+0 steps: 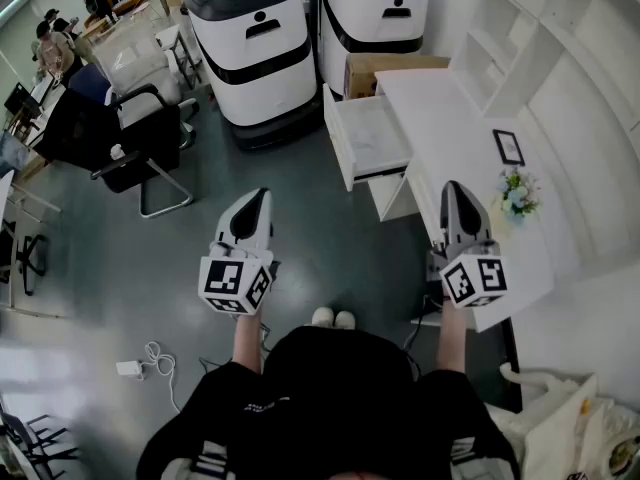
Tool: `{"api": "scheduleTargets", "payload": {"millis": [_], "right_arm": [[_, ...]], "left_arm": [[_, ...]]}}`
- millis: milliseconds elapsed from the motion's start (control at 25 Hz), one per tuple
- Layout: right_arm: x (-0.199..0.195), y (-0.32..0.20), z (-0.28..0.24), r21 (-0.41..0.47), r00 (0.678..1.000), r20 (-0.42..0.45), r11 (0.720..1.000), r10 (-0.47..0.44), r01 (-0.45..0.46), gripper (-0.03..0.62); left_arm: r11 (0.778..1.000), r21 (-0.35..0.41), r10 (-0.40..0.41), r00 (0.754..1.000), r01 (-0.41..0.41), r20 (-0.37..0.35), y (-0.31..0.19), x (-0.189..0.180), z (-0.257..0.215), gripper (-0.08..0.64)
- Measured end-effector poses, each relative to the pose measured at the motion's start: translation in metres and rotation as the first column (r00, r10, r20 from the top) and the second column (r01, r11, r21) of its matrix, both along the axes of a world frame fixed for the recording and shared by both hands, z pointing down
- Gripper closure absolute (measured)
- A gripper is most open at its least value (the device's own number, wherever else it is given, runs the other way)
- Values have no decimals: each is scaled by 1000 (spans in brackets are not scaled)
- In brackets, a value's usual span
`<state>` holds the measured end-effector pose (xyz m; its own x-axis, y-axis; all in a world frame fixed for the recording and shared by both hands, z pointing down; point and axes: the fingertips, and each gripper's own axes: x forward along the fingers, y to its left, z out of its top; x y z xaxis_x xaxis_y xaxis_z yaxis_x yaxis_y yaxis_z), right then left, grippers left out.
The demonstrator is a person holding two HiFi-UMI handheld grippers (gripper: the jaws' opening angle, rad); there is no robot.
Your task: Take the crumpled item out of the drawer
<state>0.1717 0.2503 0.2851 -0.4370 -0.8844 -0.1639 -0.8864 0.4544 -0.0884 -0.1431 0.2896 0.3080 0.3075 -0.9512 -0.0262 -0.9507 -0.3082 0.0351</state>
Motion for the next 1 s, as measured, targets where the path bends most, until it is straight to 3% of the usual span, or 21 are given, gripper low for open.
{"api": "scheduleTargets", "payload": {"millis": [560,1000], "right_arm": [[13,-9,4,7,999,19,1000,-26,26,600],[11,-39,24,-51,998,20,997,-55,56,600]], "left_arm": [[1000,-4,11,1000,-11,6,-1,27,3,563],[998,-58,19,1000,-19,-5,-32,41,20,563]]}}
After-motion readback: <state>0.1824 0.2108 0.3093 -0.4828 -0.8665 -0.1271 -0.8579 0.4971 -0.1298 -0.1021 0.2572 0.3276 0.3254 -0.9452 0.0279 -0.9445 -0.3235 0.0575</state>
